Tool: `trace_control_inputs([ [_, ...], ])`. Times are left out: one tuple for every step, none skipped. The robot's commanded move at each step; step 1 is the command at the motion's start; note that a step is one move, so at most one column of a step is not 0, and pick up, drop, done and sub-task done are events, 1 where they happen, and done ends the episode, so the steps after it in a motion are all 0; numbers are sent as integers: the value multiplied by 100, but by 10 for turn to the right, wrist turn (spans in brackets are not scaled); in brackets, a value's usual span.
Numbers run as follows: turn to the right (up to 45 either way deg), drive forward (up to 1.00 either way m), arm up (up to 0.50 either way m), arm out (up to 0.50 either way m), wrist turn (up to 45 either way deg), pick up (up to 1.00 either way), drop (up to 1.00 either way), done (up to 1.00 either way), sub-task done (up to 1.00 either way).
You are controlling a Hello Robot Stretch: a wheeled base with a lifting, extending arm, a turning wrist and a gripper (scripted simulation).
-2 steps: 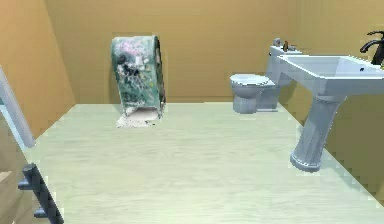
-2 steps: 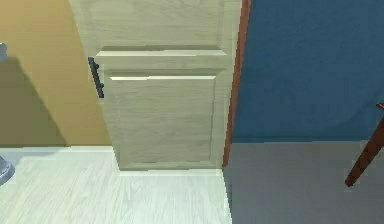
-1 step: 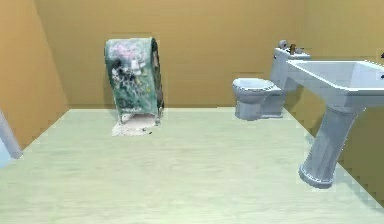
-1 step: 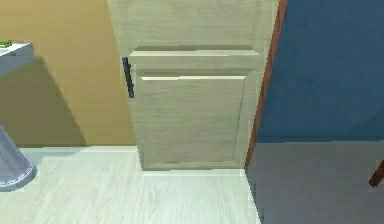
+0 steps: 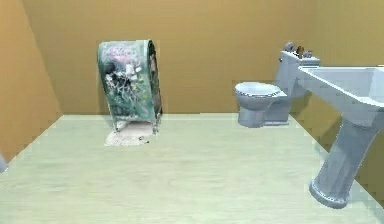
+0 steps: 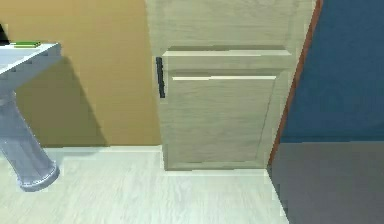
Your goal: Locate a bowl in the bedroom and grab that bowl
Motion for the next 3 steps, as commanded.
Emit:
trace_control_inputs([
  [450, 0, 0, 0, 0, 0, 0, 0, 0],
  [420, 0, 0, 0, 0, 0, 0, 0, 0],
  [0, 15, 0, 0, 0, 0, 0, 0, 0],
])
